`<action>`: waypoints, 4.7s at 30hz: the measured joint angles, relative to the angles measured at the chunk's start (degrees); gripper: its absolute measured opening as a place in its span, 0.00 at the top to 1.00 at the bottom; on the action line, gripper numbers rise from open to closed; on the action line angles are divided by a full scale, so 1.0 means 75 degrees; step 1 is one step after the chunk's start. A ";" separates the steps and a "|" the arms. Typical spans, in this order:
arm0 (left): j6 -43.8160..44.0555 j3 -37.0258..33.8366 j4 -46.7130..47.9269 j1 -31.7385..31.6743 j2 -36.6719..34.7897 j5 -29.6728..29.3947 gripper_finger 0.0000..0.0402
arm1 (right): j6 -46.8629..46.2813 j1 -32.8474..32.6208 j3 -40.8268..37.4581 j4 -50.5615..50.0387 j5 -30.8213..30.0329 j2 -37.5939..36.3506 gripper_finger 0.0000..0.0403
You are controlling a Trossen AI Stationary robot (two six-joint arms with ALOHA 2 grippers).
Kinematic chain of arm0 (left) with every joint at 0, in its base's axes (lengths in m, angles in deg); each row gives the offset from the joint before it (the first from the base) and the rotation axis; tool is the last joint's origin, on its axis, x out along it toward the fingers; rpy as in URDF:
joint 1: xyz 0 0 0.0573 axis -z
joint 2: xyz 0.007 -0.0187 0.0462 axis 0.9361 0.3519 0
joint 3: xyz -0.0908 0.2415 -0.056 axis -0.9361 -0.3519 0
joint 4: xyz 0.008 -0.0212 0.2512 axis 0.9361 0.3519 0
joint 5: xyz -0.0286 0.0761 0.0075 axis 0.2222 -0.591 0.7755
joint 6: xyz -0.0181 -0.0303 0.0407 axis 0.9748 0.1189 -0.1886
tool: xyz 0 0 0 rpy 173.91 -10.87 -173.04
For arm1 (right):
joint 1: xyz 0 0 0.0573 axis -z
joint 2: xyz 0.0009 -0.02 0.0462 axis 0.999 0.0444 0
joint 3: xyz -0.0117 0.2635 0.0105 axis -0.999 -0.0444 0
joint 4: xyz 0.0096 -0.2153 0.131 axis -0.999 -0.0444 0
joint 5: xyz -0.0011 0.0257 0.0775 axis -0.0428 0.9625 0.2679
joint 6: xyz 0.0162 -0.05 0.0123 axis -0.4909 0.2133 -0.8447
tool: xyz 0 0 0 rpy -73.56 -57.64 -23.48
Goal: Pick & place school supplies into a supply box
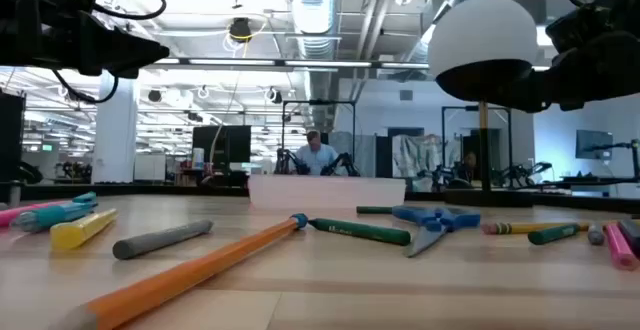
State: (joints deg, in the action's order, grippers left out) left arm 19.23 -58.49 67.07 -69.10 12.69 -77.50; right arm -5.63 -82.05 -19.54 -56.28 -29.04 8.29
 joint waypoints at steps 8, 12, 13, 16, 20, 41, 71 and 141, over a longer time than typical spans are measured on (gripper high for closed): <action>-0.0027 0.0000 0.0000 -0.0001 -0.0001 0.0002 0.69 | -0.0003 -0.0003 -0.0002 0.0000 0.0002 0.0002 0.42; -0.0001 0.0000 0.0000 -0.0001 -0.0001 0.0001 0.69 | 0.0000 0.0000 0.0000 0.0000 0.0002 0.0000 0.42; 0.0005 0.0000 0.0000 0.0000 -0.0001 0.0003 0.69 | 0.0000 -0.0001 0.0000 0.0000 -0.0001 0.0002 0.42; -0.0036 0.0000 0.0000 -0.0001 -0.0001 0.0001 0.69 | 0.0000 0.0000 -0.0002 0.0000 0.0002 0.0002 0.42; 0.0006 0.0000 0.0000 -0.0002 -0.0001 0.0001 0.69 | -0.0001 -0.0001 0.0001 0.0000 0.0000 0.0001 0.42; 0.0005 0.0000 0.0000 -0.0003 0.0001 0.0003 0.69 | -0.0001 -0.0001 0.0001 0.0000 0.0001 0.0001 0.42; -0.0014 0.0000 0.0000 -0.0003 -0.0001 0.0002 0.69 | -0.0001 0.0000 -0.0002 0.0000 -0.0001 -0.0001 0.42; 0.2283 0.0000 -0.0635 0.0577 0.0105 0.0532 0.69 | -0.0664 0.0697 0.0197 0.1582 -0.2161 -0.0004 0.42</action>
State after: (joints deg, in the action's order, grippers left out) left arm 36.35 -58.49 62.30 -64.78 13.48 -73.51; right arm -10.61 -76.82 -18.06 -44.42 -45.25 8.26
